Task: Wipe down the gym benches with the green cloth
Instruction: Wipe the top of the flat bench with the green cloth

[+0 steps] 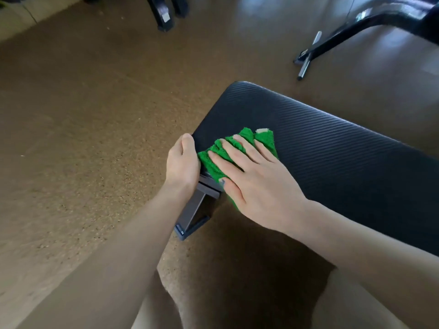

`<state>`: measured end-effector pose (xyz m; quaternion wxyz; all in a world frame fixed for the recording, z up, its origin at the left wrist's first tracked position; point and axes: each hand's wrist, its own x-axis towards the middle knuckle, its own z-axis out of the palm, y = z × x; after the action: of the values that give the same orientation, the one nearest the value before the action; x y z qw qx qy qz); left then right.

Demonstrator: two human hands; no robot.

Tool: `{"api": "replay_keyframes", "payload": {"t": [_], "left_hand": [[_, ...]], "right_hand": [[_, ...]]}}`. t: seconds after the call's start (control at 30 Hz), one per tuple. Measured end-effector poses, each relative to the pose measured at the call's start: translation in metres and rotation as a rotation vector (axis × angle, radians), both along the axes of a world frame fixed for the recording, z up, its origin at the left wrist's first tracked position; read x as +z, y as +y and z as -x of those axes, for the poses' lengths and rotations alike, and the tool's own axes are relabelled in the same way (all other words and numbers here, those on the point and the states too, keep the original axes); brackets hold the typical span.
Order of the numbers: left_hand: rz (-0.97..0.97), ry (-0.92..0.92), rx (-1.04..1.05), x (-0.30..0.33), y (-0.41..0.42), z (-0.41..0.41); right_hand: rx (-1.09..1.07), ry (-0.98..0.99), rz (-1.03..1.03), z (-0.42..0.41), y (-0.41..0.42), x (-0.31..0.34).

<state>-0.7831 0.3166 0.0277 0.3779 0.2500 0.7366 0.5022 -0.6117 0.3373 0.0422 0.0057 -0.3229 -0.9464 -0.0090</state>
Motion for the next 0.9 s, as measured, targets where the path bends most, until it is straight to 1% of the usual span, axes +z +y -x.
{"api": "replay_keyframes", "payload": {"t": [0.13,0.2,0.23,0.27,0.33,0.37,0.4,0.43,0.47,0.5,0.53,0.6,0.67,0.8,0.9], "left_hand": [[0.077,-0.041,-0.136,0.001,-0.003,0.016],[0.135,-0.079,-0.179,0.009,-0.008,0.020],[0.146,-0.060,-0.213,0.013,-0.011,0.020],[0.127,0.039,-0.270,0.018,-0.016,0.020],[-0.021,0.441,-0.402,0.032,-0.025,0.020],[-0.123,0.653,-0.459,0.037,-0.028,0.019],[-0.195,0.828,-0.522,0.041,-0.029,0.016],[-0.217,0.966,-0.608,0.041,-0.027,0.011],[-0.187,1.058,-0.706,0.042,-0.026,0.004],[-0.124,1.098,-0.798,0.040,-0.024,-0.005],[-0.048,1.099,-0.863,0.037,-0.023,-0.015],[0.072,1.087,-0.913,0.029,-0.019,-0.028],[0.101,1.122,-0.914,0.024,-0.014,-0.032],[0.114,1.187,-0.970,0.024,-0.003,-0.031],[0.085,1.215,-1.037,0.025,0.025,-0.030]], "right_hand": [[-0.083,0.049,0.017,0.034,0.012,-0.004],[-0.103,0.069,0.067,0.042,0.012,-0.003],[-0.114,0.106,0.116,0.042,0.011,0.000],[-0.138,0.176,0.178,0.041,0.010,0.006],[-0.270,0.372,0.266,0.031,0.005,0.021],[-0.373,0.479,0.239,0.024,0.003,0.028],[-0.486,0.565,0.180,0.014,0.001,0.034],[-0.601,0.615,0.139,0.003,-0.001,0.038],[-0.710,0.611,0.141,-0.010,-0.004,0.039],[-0.810,0.559,0.181,-0.024,-0.006,0.038],[-0.889,0.465,0.242,-0.037,-0.010,0.033],[-0.949,0.250,0.317,-0.055,-0.019,0.021],[-0.926,0.152,0.273,-0.061,-0.024,0.008],[-0.931,0.183,0.164,-0.058,-0.025,0.000],[-0.920,0.196,0.134,-0.061,-0.026,-0.004]]}}
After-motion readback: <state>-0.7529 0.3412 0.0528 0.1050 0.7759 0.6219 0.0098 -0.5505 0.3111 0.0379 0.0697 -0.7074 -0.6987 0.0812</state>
